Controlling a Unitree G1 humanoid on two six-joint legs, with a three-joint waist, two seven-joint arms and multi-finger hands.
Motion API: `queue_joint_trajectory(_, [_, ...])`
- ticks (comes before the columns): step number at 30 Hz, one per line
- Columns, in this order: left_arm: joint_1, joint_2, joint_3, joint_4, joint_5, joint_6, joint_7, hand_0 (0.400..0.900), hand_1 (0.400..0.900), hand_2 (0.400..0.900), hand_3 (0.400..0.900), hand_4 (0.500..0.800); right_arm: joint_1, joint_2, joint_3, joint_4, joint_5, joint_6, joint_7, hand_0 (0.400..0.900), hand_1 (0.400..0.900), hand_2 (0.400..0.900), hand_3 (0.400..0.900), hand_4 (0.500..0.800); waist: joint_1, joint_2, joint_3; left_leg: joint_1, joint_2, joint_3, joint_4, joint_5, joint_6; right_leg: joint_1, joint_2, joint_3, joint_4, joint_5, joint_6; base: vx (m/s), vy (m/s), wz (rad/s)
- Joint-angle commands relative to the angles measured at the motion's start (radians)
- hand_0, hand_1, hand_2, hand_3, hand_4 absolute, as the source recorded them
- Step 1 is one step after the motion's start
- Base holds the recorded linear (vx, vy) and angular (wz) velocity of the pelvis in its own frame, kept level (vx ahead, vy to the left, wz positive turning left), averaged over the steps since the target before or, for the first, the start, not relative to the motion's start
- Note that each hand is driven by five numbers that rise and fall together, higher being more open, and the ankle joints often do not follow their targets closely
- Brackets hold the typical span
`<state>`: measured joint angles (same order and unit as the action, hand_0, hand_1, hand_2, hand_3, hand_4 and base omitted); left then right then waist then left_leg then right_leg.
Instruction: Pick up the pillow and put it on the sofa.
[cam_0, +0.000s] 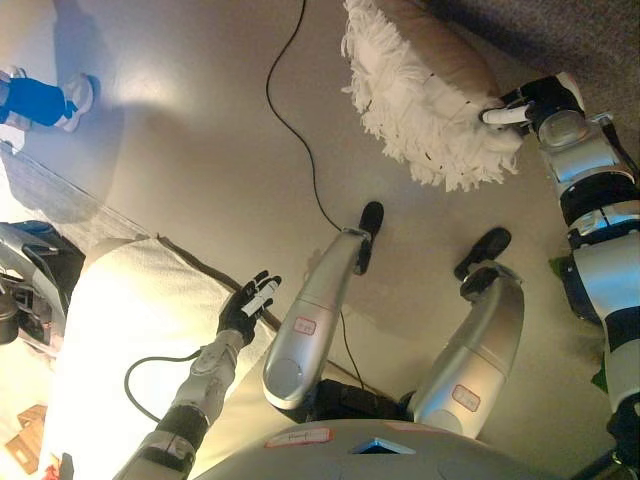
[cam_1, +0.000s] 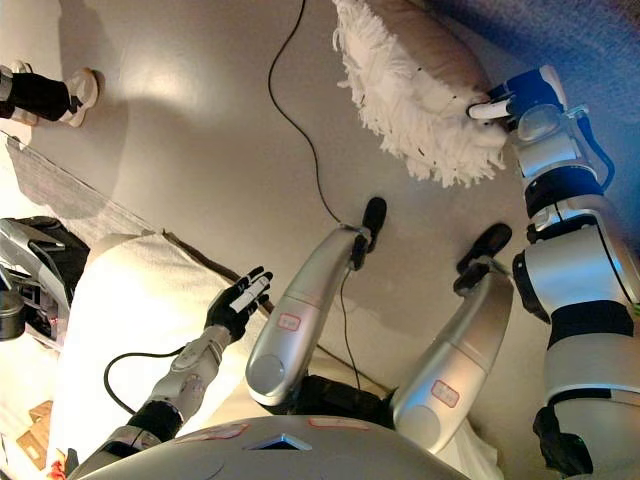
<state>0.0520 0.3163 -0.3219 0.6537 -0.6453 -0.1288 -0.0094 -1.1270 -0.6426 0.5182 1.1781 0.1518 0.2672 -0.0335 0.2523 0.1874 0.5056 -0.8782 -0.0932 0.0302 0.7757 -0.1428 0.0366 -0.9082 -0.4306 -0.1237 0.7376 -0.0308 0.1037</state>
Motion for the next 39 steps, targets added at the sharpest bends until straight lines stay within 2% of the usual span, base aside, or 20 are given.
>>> queue_joint_trajectory(1, [0.06, 0.072, 0.017, 0.01, -0.017, -0.003, 0.025, 0.9, 0.9, 0.9, 0.9, 0.8, -0.101, -0.071, 0.044, -0.083, -0.002, -0.111, 0.011, 0.4, 0.4, 0.4, 0.4, 0.5, 0.003, 0.072, 0.014, 0.119, 0.052, -0.012, -0.107, -0.012, -0.066, 0.125, 0.035, -0.031, -0.03, -0.099, -0.018, 0.01, -0.066, -0.08])
queue_joint_trajectory(7, [0.032, 0.086, 0.029, 0.067, 0.025, 0.045, 0.035, 0.9, 0.9, 0.9, 0.9, 0.8, -0.037, -0.059, 0.055, -0.141, -0.026, -0.146, 0.088, 0.4, 0.4, 0.4, 0.4, 0.5, -0.008, 0.012, 0.007, 0.248, 0.071, -0.017, -0.197, 0.002, -0.084, 0.292, 0.043, -0.081, -0.165, -0.062, 0.001, 0.04, -0.105, -0.12])
queue_joint_trajectory(12, [0.012, 0.107, 0.053, 0.155, 0.081, 0.091, 0.043, 0.9, 0.9, 0.9, 0.9, 0.8, 0.053, -0.074, 0.048, -0.247, -0.013, -0.197, 0.15, 0.4, 0.4, 0.4, 0.4, 0.5, -0.022, -0.068, -0.047, 0.368, 0.107, -0.02, -0.28, 0.005, -0.09, 0.443, 0.063, -0.115, -0.306, -0.022, 0.022, 0.12, -0.151, -0.17])
queue_joint_trajectory(14, [0.004, 0.111, 0.071, 0.197, 0.104, 0.108, 0.045, 0.9, 0.9, 0.9, 0.9, 0.8, 0.087, -0.083, 0.044, -0.309, -0.011, -0.201, 0.169, 0.4, 0.4, 0.4, 0.4, 0.5, -0.031, -0.099, -0.071, 0.416, 0.119, -0.017, -0.307, 0.005, -0.091, 0.5, 0.078, -0.122, -0.354, -0.012, 0.031, 0.14, -0.154, -0.17])
queue_joint_trajectory(15, [-0.004, 0.114, 0.087, 0.222, 0.123, 0.118, 0.044, 0.9, 0.9, 0.9, 0.9, 0.8, 0.105, -0.092, 0.042, -0.356, -0.016, -0.206, 0.177, 0.4, 0.4, 0.4, 0.4, 0.5, -0.04, -0.123, -0.086, 0.435, 0.121, -0.008, -0.34, 0.036, -0.086, 0.528, 0.084, -0.134, -0.404, 0.022, 0.027, 0.1, -0.157, -0.15])
queue_joint_trajectory(18, [-0.006, 0.123, 0.116, 0.274, 0.157, 0.132, 0.046, 0.9, 0.9, 0.9, 0.9, 0.8, 0.138, -0.132, 0.04, -0.478, 0.001, -0.193, 0.192, 0.4, 0.4, 0.4, 0.4, 0.5, -0.056, -0.166, -0.122, 0.506, 0.143, 0.004, -0.389, 0.041, -0.094, 0.609, 0.121, -0.138, -0.479, 0.037, 0.031, 0.14, -0.171, -0.16])
queue_joint_trajectory(24, [0.007, 0.115, 0.172, 0.381, 0.243, 0.155, 0.054, 0.9, 0.9, 0.9, 0.9, 0.8, 0.193, -0.203, -0.013, -0.596, 0.033, -0.192, 0.295, 0.4, 0.4, 0.4, 0.4, 0.5, -0.074, -0.226, -0.212, 0.645, 0.169, 0.015, -0.506, 0.059, -0.108, 0.751, 0.175, -0.143, -0.591, 0.044, 0.031, 0.17, -0.142, -0.13])
queue_joint_trajectory(25, [0.012, 0.107, 0.188, 0.41, 0.264, 0.161, 0.064, 0.9, 0.9, 0.9, 0.9, 0.8, 0.205, -0.22, -0.024, -0.624, 0.043, -0.18, 0.337, 0.4, 0.4, 0.4, 0.4, 0.5, -0.079, -0.238, -0.242, 0.686, 0.173, 0.018, -0.543, 0.063, -0.109, 0.784, 0.187, -0.14, -0.615, 0.044, 0.034, 0.23, -0.112, -0.13])
queue_joint_trajectory(28, [0.024, 0.1, 0.22, 0.472, 0.316, 0.165, 0.065, 0.9, 0.9, 0.9, 0.9, 0.8, 0.217, -0.256, -0.034, -0.638, 0.072, -0.186, 0.412, 0.4, 0.4, 0.4, 0.4, 0.5, -0.089, -0.259, -0.306, 0.754, 0.181, 0.022, -0.613, 0.076, -0.11, 0.835, 0.208, -0.136, -0.655, 0.046, 0.033, 0.23, -0.098, -0.06])
queue_joint_trajectory(31, [0.032, 0.089, 0.234, 0.522, 0.358, 0.169, 0.064, 0.9, 0.9, 0.9, 0.9, 0.8, 0.185, -0.301, -0.026, -0.635, 0.102, -0.192, 0.453, 0.4, 0.4, 0.4, 0.4, 0.5, -0.095, -0.272, -0.357, 0.806, 0.19, 0.022, -0.666, 0.087, -0.117, 0.875, 0.228, -0.133, -0.689, 0.049, 0.03, 0.19, -0.089, -0.01])
queue_joint_trajectory(36, [0.042, 0.077, 0.243, 0.568, 0.399, 0.171, 0.069, 0.9, 0.9, 0.9, 0.9, 0.8, 0.052, -0.359, 0.017, -0.574, 0.16, -0.184, 0.461, 0.4, 0.4, 0.4, 0.4, 0.5, -0.094, -0.29, -0.406, 0.859, 0.203, 0.023, -0.733, 0.106, -0.134, 0.923, 0.254, -0.138, -0.749, 0.061, 0.026, 0.13, -0.096, -0.02])
queue_joint_trajectory(39, [0.045, 0.074, 0.236, 0.593, 0.415, 0.167, 0.071, 0.9, 0.9, 0.9, 0.9, 0.8, -0.085, -0.371, 0.07, -0.461, 0.201, -0.167, 0.47, 0.4, 0.4, 0.4, 0.4, 0.5, -0.082, -0.302, -0.426, 0.877, 0.212, 0.022, -0.758, 0.117, -0.147, 0.948, 0.268, -0.147, -0.79, 0.07, 0.023, 0.1, -0.098, 0.01])
